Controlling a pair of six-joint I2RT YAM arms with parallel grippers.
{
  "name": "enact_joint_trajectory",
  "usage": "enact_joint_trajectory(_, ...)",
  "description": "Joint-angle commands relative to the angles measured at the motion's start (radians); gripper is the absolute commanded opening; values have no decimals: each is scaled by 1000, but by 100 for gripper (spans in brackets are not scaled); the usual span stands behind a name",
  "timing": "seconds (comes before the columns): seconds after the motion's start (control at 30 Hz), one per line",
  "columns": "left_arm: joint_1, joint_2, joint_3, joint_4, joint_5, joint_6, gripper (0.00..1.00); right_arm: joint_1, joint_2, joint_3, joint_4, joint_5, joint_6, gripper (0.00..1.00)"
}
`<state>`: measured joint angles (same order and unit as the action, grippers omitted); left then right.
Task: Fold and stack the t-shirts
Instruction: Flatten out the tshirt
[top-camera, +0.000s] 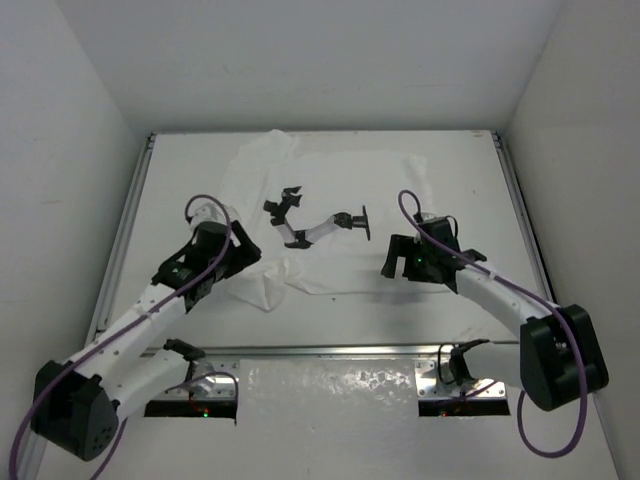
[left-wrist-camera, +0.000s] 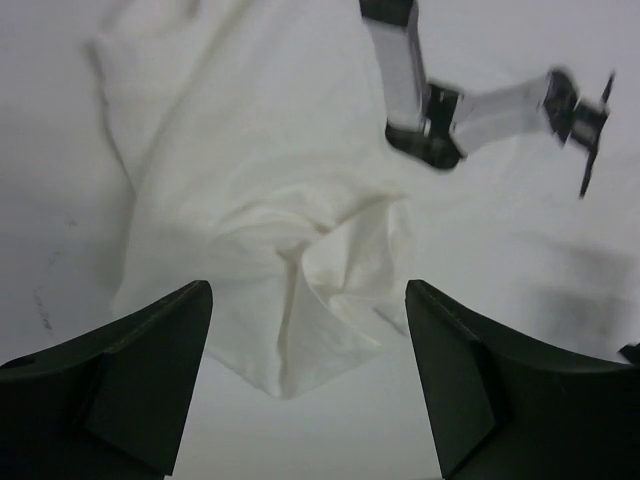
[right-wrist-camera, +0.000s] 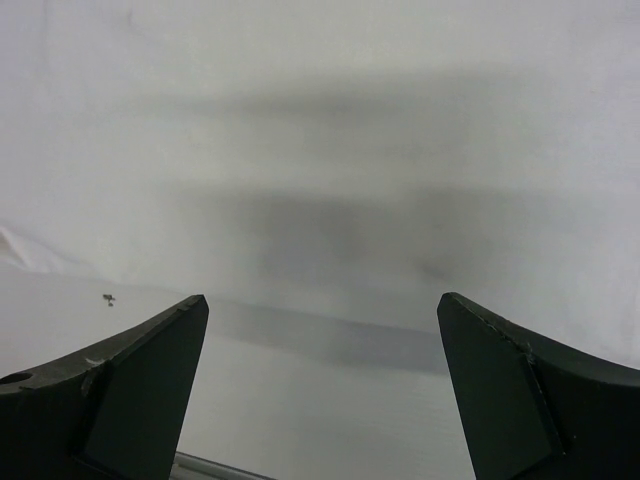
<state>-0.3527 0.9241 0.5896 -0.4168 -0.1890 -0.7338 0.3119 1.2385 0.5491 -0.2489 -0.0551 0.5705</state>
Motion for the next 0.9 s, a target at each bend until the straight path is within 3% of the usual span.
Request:
enact_joint_trajectory(0.0, -99, 73, 30, -8, 45, -8, 77, 4, -71, 3, -67, 35, -26, 97)
enact_joint_trajectory(0.03, -192, 90, 50, -17, -5, -21, 77, 3, -82, 2, -81, 38, -30, 97)
enact_joint_trajectory(0.1, -274, 177, 117, -91, -117, -58, 75, 4, -106, 0, -99, 41, -43, 97)
enact_joint_trajectory(0.13, -334, 206, 130, -127, -142, -65, 70, 4, -112, 0, -105, 38, -46, 97)
enact_joint_trajectory(0.17, -356, 253, 133, -131, -153, -67, 65, 4, -114, 2, -112, 32, -50, 97)
enact_joint_trajectory(0.23, -405, 286, 112, -107, -162, -62, 64, 4, -125, -5, -121, 28, -64, 97)
enact_joint_trajectory(0.4, -422, 334, 81, -34, -170, -36, 59, 4, -131, -15, -119, 15, -77, 98)
enact_joint_trajectory(0.47, -420, 393, 113, -40, -173, -26, 42, 4, -142, -15, -119, 8, -78, 97)
enact_joint_trajectory(0.53, -422, 433, 134, -53, -184, -18, 35, 4, -158, -17, -122, 9, -80, 97)
enact_joint_trajectory(0.6, -422, 449, 154, -57, -228, -18, 37, 4, -168, -18, -122, 6, -81, 97)
enact_joint_trajectory(0.67, -422, 476, 189, -103, -269, -29, 46, 3, -178, -21, -121, 1, -81, 97)
enact_joint_trajectory(0.8, -442, 478, 222, -163, -343, -44, 76, 4, -178, -31, -119, -3, -84, 97)
enact_joint_trajectory(0.87, -447, 473, 214, -151, -342, -36, 74, 4, -174, -34, -113, -2, -84, 97)
